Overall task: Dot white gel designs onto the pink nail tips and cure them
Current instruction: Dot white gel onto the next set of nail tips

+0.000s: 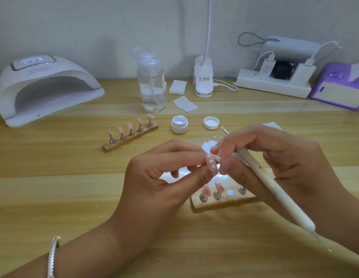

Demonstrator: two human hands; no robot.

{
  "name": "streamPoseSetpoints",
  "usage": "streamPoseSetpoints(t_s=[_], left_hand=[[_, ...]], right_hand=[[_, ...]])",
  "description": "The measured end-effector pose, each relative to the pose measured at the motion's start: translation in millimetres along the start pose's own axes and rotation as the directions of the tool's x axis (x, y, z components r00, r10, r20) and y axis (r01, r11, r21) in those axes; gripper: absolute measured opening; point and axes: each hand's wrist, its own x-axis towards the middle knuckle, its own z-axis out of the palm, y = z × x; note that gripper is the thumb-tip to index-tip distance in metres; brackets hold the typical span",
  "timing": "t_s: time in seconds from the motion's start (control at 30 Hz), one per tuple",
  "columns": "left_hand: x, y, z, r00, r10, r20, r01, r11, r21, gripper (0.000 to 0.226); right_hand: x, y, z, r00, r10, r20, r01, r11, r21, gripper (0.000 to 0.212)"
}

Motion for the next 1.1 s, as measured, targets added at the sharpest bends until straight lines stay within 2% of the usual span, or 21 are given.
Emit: streamPoseSetpoints(t_s=[0.27,0.67,1.0,1.1], left_hand=[[-1.0,-2.5,-0.8,1.0,-0.014,0.01,0.014,1.0,0.004,0.006],[-1.6,-2.9,-1.0,1.0,-0.015,0.025,0.014,1.0,0.024,0.006],[-1.2,-2.9,-1.2,0.999,-0.021,0.047,0.02,0.999,0.025,0.006],[-1.1,-3.4,-0.6,0.999,-0.029,0.042,0.028,0.999,0.022,0.007]], right_hand=[[1.2,1.2,0.9,1.0,-0.016,0.008,0.016,1.0,-0.026,0.001],[0.0,3.0,0.8,1.0,-0.009,0.011,0.009,1.0,0.006,0.005],[-1.2,3.8,3.2,0.999,0.018,-0.037,-0.019,1.0,-0.024,0.006],[-1.0,4.5,2.0,0.999,0.04,-0.024,-0.039,0.998,0.041,0.007]])
